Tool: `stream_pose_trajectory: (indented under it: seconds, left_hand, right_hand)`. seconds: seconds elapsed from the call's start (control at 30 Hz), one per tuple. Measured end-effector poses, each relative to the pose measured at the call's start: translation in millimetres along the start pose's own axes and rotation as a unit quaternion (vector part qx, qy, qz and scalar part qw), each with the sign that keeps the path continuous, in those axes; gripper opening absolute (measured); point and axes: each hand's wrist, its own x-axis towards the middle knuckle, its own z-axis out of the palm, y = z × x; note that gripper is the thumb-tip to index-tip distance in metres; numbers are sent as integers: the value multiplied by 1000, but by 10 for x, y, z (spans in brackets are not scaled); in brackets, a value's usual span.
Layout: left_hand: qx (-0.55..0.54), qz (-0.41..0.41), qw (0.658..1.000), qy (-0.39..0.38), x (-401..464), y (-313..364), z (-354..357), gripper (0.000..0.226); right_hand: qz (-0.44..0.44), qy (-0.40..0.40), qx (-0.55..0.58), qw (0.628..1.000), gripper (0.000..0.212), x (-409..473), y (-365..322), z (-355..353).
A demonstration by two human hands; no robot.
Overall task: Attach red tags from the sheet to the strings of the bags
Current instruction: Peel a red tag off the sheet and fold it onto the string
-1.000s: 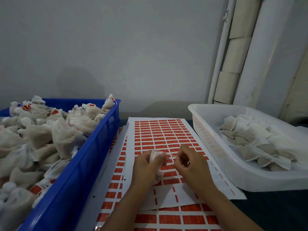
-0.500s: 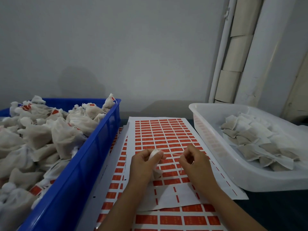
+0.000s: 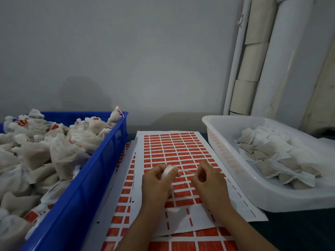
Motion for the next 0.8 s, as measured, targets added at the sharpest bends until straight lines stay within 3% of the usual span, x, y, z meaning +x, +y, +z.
stream_pose_trajectory:
  seconds: [0.17,0.27,0.4,0.53,0.7,0.8]
  left_hand:
    - [41,40,996,-62,-69,-34,66,6]
    - [33,60,994,-89,-103,-30,85,7]
    - [19,56,996,-73,-81,-23,51,12]
    - [36,55,996,-59,-72,-17,33,11]
    - [45,57,996,-56,-65,-15,23,6]
    - [44,53,996,-53,-56,-16,14,4]
  right_hand:
    - [26,-31,-43,998,10,-59,-33,-17]
    - [-41,-37,-59,997,43,-131,-112,-42]
    - [-82,-146,-82,983,72,-181,-254,-130]
    - [-63,-178,-41,981,42,-166,-245,-100]
    - [-44,-147,31,988,24,-144,-225,-158]
    - [-66,-143,6,988,18,-113,-183,-160]
